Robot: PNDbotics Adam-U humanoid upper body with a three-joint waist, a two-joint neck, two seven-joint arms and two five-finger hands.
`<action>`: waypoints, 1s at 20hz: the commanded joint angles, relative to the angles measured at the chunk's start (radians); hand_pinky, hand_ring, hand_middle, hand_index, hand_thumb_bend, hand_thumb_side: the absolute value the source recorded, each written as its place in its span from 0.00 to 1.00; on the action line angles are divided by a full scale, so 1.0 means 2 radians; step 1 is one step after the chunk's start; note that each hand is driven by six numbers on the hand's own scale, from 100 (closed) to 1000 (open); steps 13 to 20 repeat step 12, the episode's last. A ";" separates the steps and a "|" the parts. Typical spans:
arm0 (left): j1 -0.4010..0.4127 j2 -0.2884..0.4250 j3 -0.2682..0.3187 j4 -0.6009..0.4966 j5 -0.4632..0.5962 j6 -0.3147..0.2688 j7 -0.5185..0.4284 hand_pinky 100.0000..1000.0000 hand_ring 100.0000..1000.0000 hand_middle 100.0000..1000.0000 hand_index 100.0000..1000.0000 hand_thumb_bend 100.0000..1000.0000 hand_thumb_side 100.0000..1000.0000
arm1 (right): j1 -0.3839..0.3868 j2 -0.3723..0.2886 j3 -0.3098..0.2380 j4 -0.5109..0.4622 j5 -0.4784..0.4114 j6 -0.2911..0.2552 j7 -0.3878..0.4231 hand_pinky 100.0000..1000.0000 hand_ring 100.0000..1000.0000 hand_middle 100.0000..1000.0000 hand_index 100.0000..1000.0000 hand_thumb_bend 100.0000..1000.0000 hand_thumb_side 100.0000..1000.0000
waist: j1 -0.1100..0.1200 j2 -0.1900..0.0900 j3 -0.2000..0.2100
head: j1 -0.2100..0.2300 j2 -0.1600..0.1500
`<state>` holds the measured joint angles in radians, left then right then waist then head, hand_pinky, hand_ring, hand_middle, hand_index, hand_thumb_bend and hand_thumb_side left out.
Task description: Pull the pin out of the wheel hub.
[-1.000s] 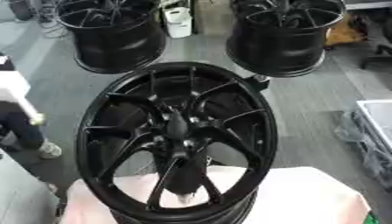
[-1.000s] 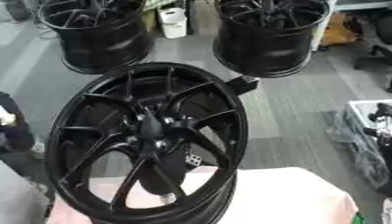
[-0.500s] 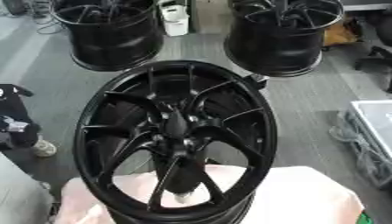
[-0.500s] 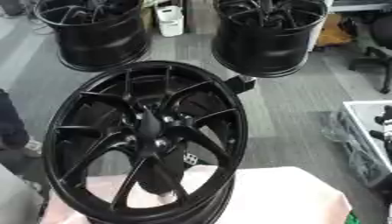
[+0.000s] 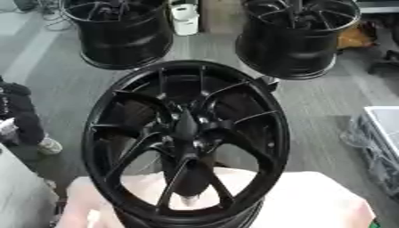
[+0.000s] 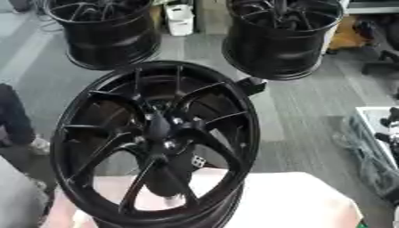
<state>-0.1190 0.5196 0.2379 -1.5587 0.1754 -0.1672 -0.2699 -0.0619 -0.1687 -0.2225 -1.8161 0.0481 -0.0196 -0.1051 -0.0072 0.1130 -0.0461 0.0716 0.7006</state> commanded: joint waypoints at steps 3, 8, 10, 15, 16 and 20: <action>0.021 -0.116 0.032 -0.101 0.010 0.082 0.005 0.48 0.56 0.68 0.76 0.75 0.55 | -0.003 0.000 -0.002 -0.009 -0.003 -0.002 0.001 0.69 0.79 0.82 0.96 0.00 0.67 | -0.005 -0.004 0.006 | 0.009 -0.002; 0.010 -0.168 0.032 -0.106 -0.026 0.130 0.006 0.49 0.56 0.67 0.76 0.75 0.55 | -0.001 0.002 -0.001 -0.007 -0.005 -0.003 0.003 0.69 0.79 0.82 0.96 0.00 0.67 | -0.009 -0.005 0.007 | 0.006 0.000; 0.009 -0.170 0.030 -0.104 -0.035 0.135 0.007 0.49 0.56 0.66 0.76 0.74 0.54 | 0.000 0.002 -0.002 -0.006 -0.005 -0.003 0.003 0.69 0.79 0.82 0.96 0.00 0.67 | -0.010 -0.004 0.006 | 0.006 0.000; 0.008 -0.171 0.029 -0.101 -0.040 0.139 0.007 0.49 0.56 0.66 0.75 0.70 0.49 | 0.000 0.003 -0.001 -0.006 -0.005 -0.003 0.003 0.69 0.79 0.82 0.96 0.00 0.65 | -0.010 -0.004 0.006 | 0.005 0.001; 0.008 -0.171 0.029 -0.101 -0.040 0.139 0.007 0.49 0.56 0.66 0.75 0.70 0.49 | 0.000 0.003 -0.001 -0.006 -0.005 -0.003 0.003 0.69 0.79 0.82 0.96 0.00 0.65 | -0.010 -0.004 0.006 | 0.005 0.001; 0.008 -0.171 0.029 -0.101 -0.040 0.139 0.007 0.49 0.56 0.66 0.75 0.70 0.49 | 0.000 0.003 -0.001 -0.006 -0.005 -0.003 0.003 0.69 0.79 0.82 0.96 0.00 0.65 | -0.010 -0.004 0.006 | 0.005 0.001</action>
